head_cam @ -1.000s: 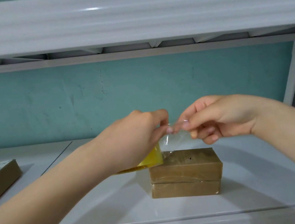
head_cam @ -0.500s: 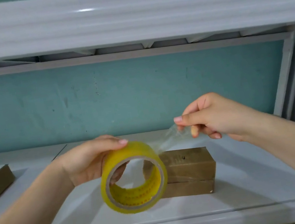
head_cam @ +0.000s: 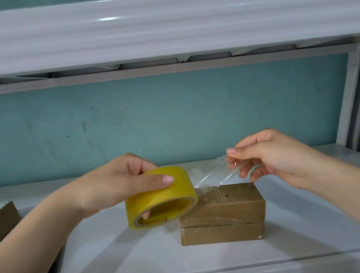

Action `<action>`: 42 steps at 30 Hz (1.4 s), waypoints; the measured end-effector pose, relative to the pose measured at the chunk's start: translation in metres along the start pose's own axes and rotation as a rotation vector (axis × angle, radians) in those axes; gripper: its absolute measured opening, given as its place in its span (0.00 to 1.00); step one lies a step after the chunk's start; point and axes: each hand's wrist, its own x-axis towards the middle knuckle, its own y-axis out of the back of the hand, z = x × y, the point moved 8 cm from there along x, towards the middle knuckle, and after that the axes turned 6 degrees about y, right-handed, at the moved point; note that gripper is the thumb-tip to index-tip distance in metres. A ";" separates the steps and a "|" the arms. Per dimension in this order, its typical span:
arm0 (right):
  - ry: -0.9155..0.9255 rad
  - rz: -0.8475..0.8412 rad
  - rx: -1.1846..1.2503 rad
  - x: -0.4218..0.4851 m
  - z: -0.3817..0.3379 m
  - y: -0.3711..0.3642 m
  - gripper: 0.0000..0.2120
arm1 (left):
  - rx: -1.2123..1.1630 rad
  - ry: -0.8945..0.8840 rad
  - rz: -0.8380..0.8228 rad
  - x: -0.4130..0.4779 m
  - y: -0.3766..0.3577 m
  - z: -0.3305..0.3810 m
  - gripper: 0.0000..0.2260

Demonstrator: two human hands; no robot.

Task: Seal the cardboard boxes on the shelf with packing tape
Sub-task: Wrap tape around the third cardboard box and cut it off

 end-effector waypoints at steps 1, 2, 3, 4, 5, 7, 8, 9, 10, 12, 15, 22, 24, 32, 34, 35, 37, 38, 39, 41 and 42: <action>-0.019 0.012 0.047 0.000 0.003 0.000 0.07 | 0.046 -0.004 0.025 0.000 0.000 0.003 0.18; -0.020 0.029 0.067 -0.001 0.004 0.001 0.07 | 0.091 -0.017 0.052 -0.001 0.000 0.007 0.19; -0.006 0.045 0.071 -0.002 0.004 0.001 0.07 | 0.125 -0.030 0.074 -0.002 0.002 0.010 0.20; 0.018 0.051 0.067 -0.004 0.003 0.001 0.07 | 0.139 -0.041 0.082 -0.004 0.004 0.012 0.20; 0.048 0.049 0.061 -0.006 0.001 0.001 0.07 | 0.131 -0.049 0.073 -0.007 0.007 0.014 0.20; 0.100 0.024 0.053 -0.010 -0.007 0.000 0.08 | 0.078 -0.067 0.008 -0.011 0.010 0.018 0.23; 0.113 0.009 0.068 -0.011 -0.010 -0.001 0.08 | 0.054 -0.072 -0.033 -0.013 0.011 0.019 0.24; 0.114 -0.005 0.101 -0.010 -0.011 -0.001 0.08 | 0.039 -0.071 -0.064 -0.013 0.012 0.020 0.24; 0.103 -0.016 0.146 -0.010 -0.012 -0.002 0.08 | 0.036 -0.066 -0.080 -0.013 0.014 0.021 0.24; 0.060 -0.030 0.222 -0.010 -0.009 -0.004 0.09 | 0.050 -0.053 -0.064 -0.012 0.017 0.023 0.22; 0.023 0.044 0.261 -0.010 -0.003 0.004 0.07 | 0.227 0.009 0.126 -0.008 0.028 0.019 0.24; 0.075 0.082 0.105 -0.013 0.007 0.026 0.13 | 0.306 0.090 0.222 -0.002 0.042 -0.009 0.28; 0.050 0.072 0.097 -0.014 0.015 0.029 0.12 | 0.195 0.065 0.215 -0.002 0.047 -0.010 0.31; -0.038 0.171 -0.041 -0.018 0.060 0.045 0.08 | 1.191 0.298 0.448 0.028 0.052 -0.034 0.32; -0.048 0.157 -0.038 -0.018 0.070 0.042 0.09 | 1.226 0.290 0.436 0.033 0.052 -0.040 0.32; -0.053 0.140 -0.039 -0.019 0.074 0.039 0.09 | 1.240 0.300 0.415 0.035 0.051 -0.047 0.32; -0.061 0.126 -0.040 -0.020 0.082 0.036 0.09 | 1.250 0.317 0.372 0.039 0.045 -0.062 0.32; -0.062 0.131 -0.035 -0.020 0.084 0.035 0.07 | 1.252 0.323 0.361 0.040 0.042 -0.068 0.32; -0.068 0.143 -0.023 -0.020 0.087 0.036 0.05 | 1.250 0.332 0.357 0.041 0.040 -0.073 0.31; -0.090 0.166 0.003 -0.018 0.091 0.037 0.04 | 1.250 0.337 0.360 0.042 0.039 -0.078 0.31; -0.095 0.169 0.011 -0.018 0.093 0.038 0.05 | 1.262 0.332 0.360 0.043 0.038 -0.078 0.32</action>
